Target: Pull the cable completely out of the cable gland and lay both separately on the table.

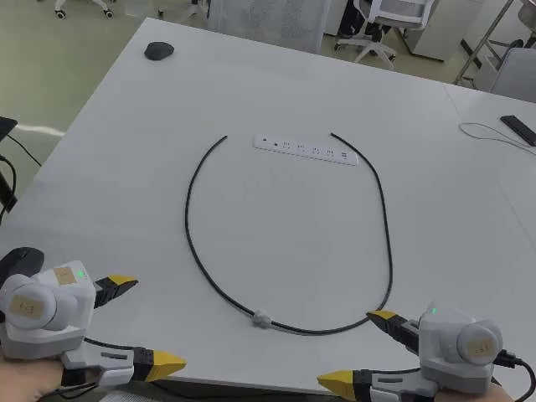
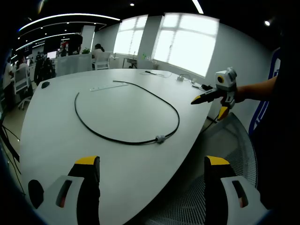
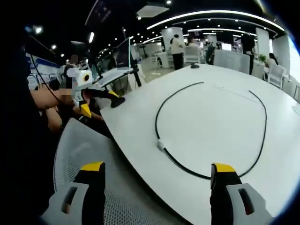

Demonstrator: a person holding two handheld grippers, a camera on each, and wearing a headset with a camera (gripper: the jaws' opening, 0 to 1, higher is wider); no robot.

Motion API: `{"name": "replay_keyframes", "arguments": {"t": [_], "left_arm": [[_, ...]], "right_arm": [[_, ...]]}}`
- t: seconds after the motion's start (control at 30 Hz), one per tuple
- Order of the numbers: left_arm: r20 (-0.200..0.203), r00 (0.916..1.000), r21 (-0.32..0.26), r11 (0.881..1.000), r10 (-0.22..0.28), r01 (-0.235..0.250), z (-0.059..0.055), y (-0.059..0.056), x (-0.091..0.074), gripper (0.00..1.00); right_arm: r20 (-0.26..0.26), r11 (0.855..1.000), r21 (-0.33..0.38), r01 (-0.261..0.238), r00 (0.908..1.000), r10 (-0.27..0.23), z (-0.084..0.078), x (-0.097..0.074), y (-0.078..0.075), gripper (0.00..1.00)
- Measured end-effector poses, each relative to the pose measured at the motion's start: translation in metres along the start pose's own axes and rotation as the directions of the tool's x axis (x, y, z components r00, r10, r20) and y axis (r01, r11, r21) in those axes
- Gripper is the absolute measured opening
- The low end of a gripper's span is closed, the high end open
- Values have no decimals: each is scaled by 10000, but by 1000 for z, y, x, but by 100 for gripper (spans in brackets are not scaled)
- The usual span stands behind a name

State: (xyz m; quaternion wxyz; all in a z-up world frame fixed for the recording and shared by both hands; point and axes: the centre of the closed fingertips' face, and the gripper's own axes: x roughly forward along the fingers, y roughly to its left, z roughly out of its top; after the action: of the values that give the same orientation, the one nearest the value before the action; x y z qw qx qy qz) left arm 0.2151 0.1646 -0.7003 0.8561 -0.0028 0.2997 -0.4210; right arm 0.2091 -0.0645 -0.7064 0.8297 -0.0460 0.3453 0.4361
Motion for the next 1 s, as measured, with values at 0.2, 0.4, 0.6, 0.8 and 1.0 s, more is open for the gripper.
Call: {"name": "replay_keyframes", "arguments": {"t": [0.2,0.4,0.6,0.8,1.0], "left_arm": [[-149,9998,123,9998,134,-132,1,0,0,94],[-261,9992,86,9995,298,-296,4,1,1,95],[-329,9989,99,9994,344,-341,5,-3,5,93],[-250,9988,-77,9991,424,-426,2,-1,5,93],[-215,9990,-235,9989,391,-396,-1,-5,6,92]], "right_arm": [[159,10000,9,-85,9998,85,2,4,-1,94],[262,9995,-166,-277,9993,281,8,9,-6,92],[193,9988,-266,-421,9989,426,14,12,-11,91],[-36,9971,-519,-554,9985,553,20,23,-12,88],[-344,9953,-822,-520,9982,493,28,40,-17,83]]}}
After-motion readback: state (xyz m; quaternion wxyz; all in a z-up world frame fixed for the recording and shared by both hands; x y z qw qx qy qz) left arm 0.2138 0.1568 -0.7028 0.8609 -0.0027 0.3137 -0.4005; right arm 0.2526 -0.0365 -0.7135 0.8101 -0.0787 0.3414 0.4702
